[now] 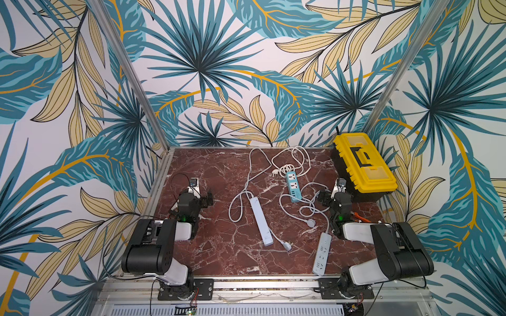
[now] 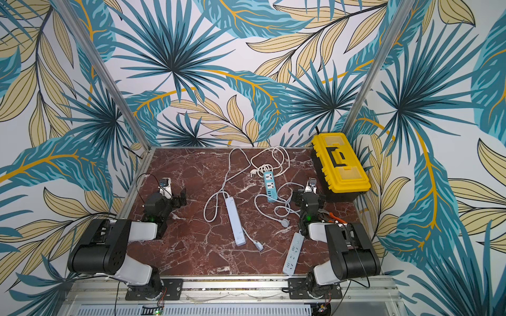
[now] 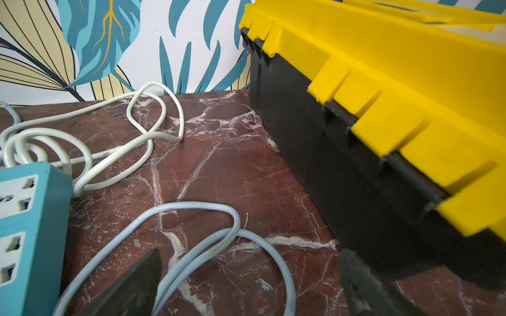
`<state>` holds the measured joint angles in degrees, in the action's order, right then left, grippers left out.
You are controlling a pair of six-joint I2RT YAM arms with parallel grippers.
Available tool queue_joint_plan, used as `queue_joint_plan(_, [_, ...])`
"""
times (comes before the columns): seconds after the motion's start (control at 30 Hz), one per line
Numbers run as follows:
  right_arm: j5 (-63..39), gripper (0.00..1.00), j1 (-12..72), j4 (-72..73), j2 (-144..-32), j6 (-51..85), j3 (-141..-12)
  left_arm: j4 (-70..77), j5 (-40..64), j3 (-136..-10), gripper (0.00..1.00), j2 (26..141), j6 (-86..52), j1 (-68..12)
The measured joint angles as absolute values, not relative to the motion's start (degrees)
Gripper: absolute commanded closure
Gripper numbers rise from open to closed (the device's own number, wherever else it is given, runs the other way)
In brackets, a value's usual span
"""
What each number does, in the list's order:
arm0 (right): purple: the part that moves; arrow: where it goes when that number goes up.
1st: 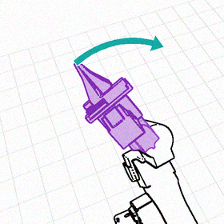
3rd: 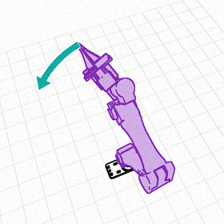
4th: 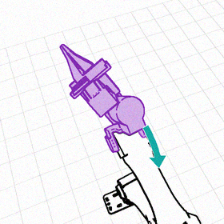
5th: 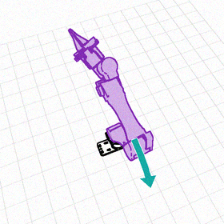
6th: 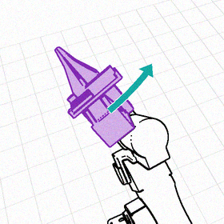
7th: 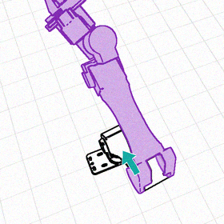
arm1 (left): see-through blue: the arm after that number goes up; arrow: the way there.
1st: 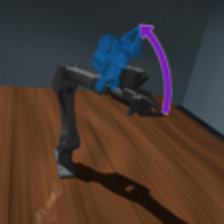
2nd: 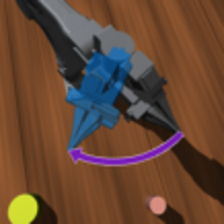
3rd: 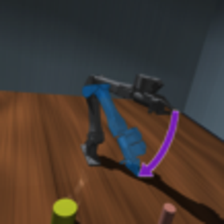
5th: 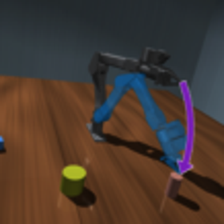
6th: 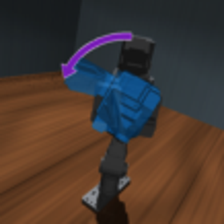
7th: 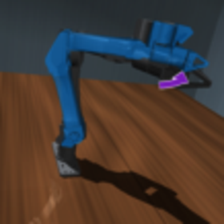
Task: Wrap the cord around the power strip
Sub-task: Pick up the power strip from the center of the board.
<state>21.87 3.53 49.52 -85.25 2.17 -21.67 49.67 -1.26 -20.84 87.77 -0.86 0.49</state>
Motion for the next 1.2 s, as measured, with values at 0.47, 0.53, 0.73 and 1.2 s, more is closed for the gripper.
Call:
queue_joint_plan(0.47, [23.42,0.01,4.60,3.16,-66.46,16.60,-46.68,37.50,-9.10,-21.26,0.00,63.13,-4.49,-5.28])
queue_joint_plan(0.53, [21.76,0.01,4.60,-4.60,-65.78,20.97,-51.29,34.15,-10.15,-22.02,0.00,57.04,-8.45,-5.30])
queue_joint_plan(0.73, [4.62,0.14,3.88,-17.45,-67.57,31.24,-54.17,7.49,-5.52,-41.60,0.01,55.55,-18.68,-4.19])
queue_joint_plan(1.2, [2.59,0.64,24.47,-39.42,-80.60,42.76,-70.46,-24.12,24.18,-58.26,0.75,71.46,-29.98,-3.75])
